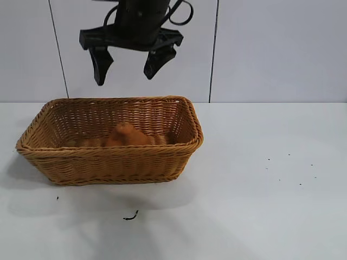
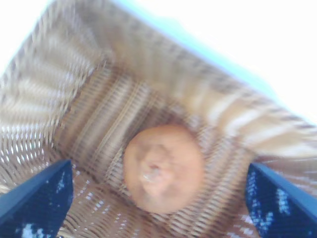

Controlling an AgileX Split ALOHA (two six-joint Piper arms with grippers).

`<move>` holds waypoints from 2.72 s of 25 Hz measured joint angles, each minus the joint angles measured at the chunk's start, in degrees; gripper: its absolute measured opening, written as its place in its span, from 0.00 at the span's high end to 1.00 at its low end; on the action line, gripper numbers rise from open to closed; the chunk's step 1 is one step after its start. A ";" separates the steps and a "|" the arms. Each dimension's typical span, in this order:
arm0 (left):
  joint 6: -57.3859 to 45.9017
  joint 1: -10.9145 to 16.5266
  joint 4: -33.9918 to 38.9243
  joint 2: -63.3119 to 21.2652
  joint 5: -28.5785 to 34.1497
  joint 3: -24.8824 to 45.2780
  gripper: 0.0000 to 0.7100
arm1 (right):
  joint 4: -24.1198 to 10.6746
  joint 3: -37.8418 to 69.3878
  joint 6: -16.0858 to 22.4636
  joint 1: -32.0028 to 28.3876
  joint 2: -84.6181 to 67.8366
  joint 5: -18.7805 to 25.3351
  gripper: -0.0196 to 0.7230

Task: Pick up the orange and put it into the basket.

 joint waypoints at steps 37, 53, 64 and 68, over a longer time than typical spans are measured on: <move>0.00 0.00 0.00 0.00 -0.05 0.00 0.06 | -3.17 25.65 -2.76 -38.20 -17.54 5.83 0.12; 0.00 0.00 0.00 0.00 -0.05 0.00 0.06 | -0.62 82.99 -4.04 -38.20 -72.48 5.86 0.12; 0.00 0.00 0.00 0.00 -0.05 0.00 0.06 | 3.66 103.54 -5.34 -38.20 -114.65 -4.58 0.12; 0.00 0.00 0.00 0.00 -0.05 0.00 0.06 | 3.97 103.71 -5.34 -38.20 -123.16 -4.95 0.12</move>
